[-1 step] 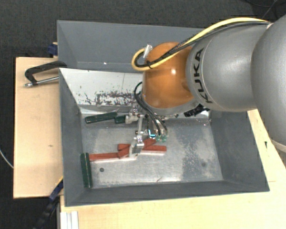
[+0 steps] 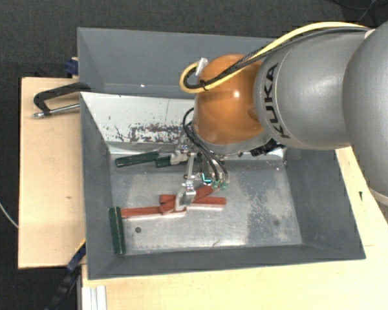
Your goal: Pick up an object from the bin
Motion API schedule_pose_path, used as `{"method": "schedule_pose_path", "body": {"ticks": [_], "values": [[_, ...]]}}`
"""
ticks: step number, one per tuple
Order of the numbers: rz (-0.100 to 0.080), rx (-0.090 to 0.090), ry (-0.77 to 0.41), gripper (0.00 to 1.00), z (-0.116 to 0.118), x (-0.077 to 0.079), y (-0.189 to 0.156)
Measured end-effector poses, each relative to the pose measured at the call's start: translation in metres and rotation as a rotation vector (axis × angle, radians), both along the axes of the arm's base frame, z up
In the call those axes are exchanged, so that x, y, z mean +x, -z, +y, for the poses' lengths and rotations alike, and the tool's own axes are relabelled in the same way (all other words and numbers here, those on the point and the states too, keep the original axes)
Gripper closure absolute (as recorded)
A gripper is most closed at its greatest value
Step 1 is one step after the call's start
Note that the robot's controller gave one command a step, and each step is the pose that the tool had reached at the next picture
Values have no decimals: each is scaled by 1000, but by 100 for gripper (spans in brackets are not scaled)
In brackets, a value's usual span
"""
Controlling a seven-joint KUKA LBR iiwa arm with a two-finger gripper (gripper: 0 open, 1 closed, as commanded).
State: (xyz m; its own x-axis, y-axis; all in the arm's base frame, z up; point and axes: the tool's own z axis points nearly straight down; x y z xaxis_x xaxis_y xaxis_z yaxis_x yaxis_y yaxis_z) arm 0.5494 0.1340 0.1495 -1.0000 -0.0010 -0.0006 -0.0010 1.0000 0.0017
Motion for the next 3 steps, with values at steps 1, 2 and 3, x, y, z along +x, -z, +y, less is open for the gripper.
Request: {"method": "schedule_pose_path", "body": {"ticks": [1, 2, 3], "values": [[-8, 3, -147, 100, -1, 4, 71], [-8, 3, -147, 100, -1, 4, 71], [-4, 0, -202, 100, -10, 0, -49]]}}
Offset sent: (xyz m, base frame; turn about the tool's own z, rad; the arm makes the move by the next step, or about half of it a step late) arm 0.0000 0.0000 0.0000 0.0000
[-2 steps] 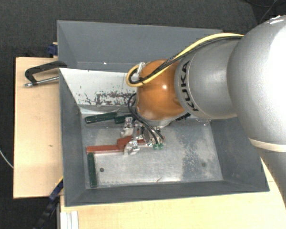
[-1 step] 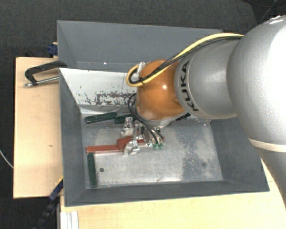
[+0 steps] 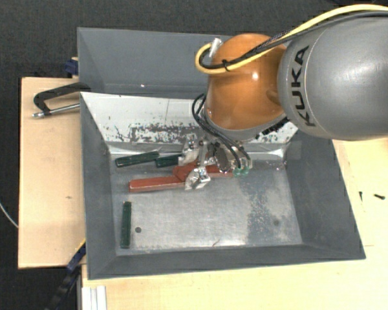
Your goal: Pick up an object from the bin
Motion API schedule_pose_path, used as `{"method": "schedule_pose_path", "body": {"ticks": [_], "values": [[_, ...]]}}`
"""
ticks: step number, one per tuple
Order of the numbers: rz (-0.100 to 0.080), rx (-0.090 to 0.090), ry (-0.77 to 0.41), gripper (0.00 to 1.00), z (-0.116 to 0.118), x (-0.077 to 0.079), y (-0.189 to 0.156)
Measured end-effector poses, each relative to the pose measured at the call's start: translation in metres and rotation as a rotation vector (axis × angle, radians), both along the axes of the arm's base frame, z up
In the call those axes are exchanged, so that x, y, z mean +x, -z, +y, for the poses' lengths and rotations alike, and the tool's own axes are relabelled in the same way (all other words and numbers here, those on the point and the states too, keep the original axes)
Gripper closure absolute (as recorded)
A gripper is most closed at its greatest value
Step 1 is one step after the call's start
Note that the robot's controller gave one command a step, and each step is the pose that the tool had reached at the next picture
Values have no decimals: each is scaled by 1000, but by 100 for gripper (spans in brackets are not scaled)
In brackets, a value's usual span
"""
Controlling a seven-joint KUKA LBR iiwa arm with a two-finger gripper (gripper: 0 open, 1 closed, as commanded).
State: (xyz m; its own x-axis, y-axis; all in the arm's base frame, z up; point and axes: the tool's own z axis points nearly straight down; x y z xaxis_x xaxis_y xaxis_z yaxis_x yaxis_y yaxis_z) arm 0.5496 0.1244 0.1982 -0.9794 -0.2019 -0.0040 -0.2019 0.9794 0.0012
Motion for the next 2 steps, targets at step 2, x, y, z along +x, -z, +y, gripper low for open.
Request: {"method": "schedule_pose_path", "body": {"ticks": [2], "values": [[-4, -1, -376, 100, -13, 5, -102]]}}
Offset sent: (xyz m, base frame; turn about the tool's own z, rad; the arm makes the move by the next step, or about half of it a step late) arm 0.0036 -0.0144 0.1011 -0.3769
